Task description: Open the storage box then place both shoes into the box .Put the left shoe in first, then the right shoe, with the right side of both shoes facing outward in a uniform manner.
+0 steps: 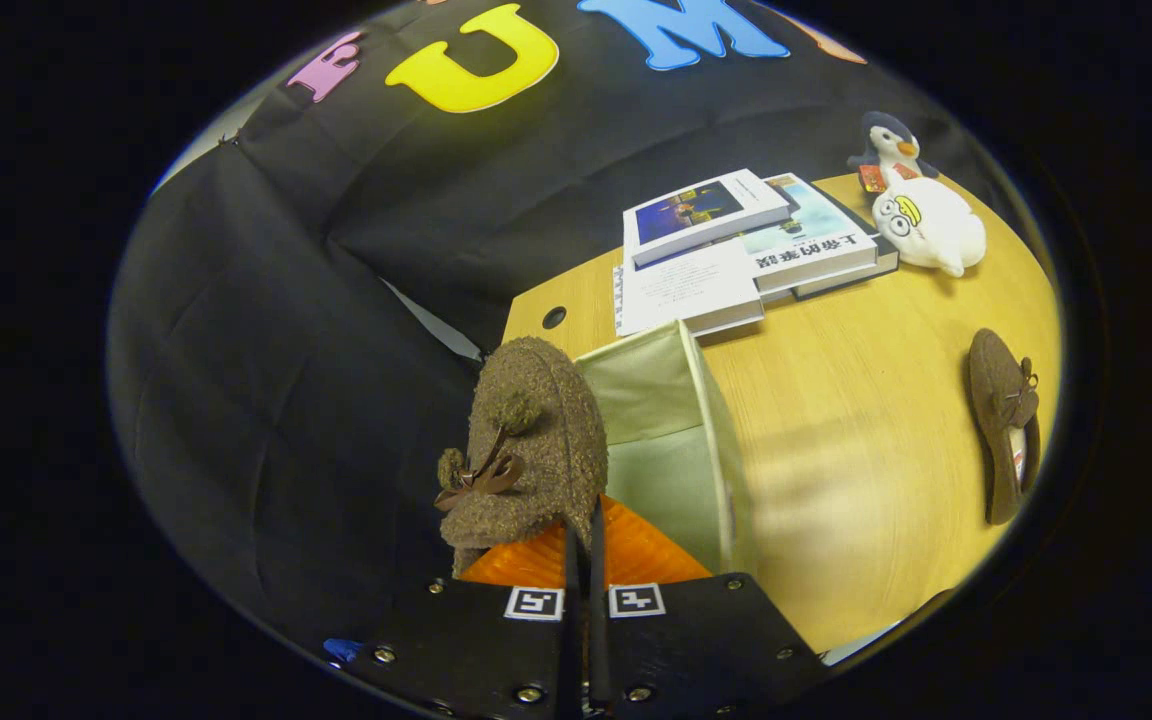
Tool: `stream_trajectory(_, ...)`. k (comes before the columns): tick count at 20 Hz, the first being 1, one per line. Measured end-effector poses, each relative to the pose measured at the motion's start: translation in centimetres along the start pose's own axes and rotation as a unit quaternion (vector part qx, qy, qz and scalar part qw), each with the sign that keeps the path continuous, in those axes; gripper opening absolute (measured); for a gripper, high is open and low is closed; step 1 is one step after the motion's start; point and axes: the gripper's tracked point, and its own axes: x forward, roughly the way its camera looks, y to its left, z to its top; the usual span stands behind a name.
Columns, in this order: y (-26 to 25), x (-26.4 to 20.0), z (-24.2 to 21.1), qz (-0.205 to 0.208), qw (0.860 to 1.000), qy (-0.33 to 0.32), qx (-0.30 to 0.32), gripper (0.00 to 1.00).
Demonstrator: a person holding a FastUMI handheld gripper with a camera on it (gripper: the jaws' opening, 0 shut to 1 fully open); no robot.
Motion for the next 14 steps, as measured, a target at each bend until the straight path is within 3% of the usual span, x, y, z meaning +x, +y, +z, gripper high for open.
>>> stream_trajectory(8,0.1,5.3,-3.4,-0.045,0.998,0.037,-0.016,0.03)
stream_trajectory(14,0.3,6.7,-4.5,-0.063,0.997,0.050,-0.016,0.03)
